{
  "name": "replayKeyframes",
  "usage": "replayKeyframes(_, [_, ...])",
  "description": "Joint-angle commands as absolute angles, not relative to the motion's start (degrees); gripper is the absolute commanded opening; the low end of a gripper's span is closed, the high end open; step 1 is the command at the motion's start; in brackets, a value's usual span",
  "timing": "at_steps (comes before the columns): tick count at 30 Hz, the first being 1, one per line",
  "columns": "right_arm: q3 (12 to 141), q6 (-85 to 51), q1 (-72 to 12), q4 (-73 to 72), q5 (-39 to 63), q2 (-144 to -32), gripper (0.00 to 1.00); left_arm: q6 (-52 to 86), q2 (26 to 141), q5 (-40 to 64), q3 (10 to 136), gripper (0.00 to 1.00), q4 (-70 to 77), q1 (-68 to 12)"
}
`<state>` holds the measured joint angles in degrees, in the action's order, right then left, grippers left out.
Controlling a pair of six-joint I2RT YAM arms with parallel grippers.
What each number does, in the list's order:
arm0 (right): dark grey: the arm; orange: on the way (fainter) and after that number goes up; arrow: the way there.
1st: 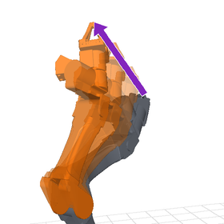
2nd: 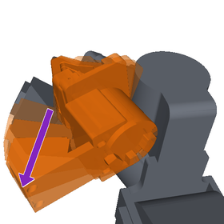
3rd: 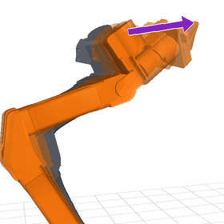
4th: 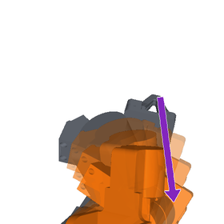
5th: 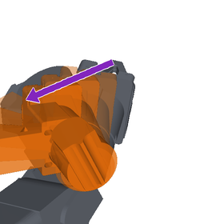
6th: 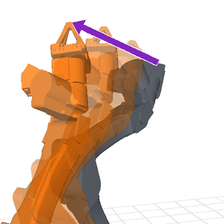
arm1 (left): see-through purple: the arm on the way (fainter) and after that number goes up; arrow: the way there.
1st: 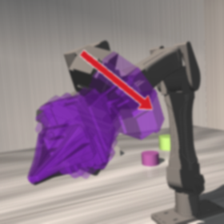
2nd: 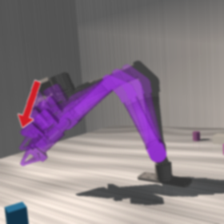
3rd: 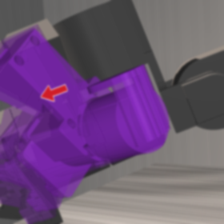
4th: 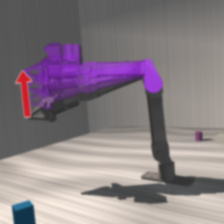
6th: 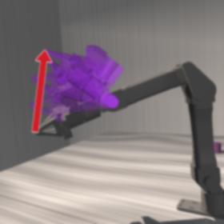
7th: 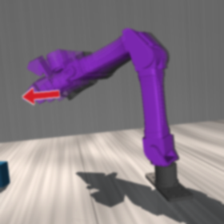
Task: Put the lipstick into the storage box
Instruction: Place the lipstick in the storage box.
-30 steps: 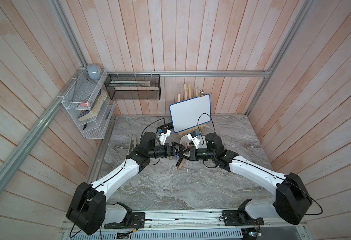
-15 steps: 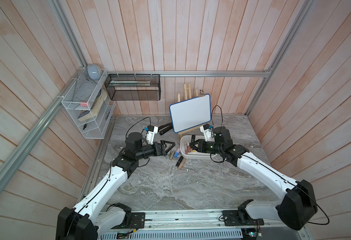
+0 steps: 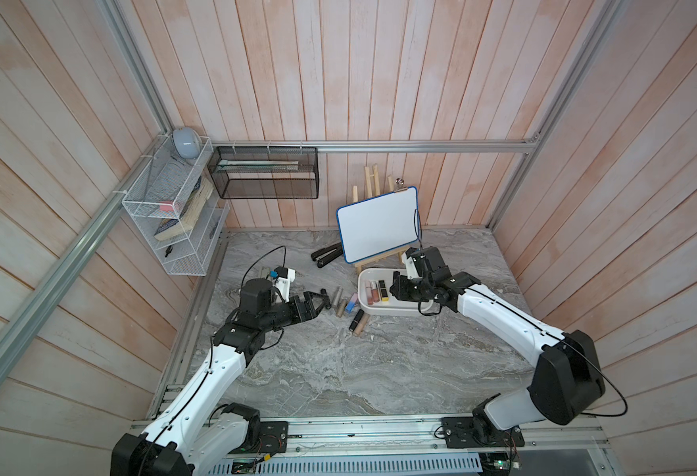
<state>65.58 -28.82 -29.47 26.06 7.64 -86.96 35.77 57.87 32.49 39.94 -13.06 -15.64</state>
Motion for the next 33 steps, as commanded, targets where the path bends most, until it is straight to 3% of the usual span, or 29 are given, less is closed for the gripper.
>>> replayKeyframes(1, [68.2,-26.2,-28.9,28.8,5.2,-89.8,0.22,34.1,58.5,29.0,38.8,1.00,-15.4,-15.4])
replayKeyframes(17, [72.4,-22.7,-26.8,27.4,5.1,-103.1,0.23,32.1,61.0,30.6,36.7,1.00,-16.6,-15.5])
replayKeyframes(33, [75.0,-20.3,-24.4,25.5,4.9,-109.6,0.25,32.0,60.8,31.6,35.4,1.00,-16.9,-15.8])
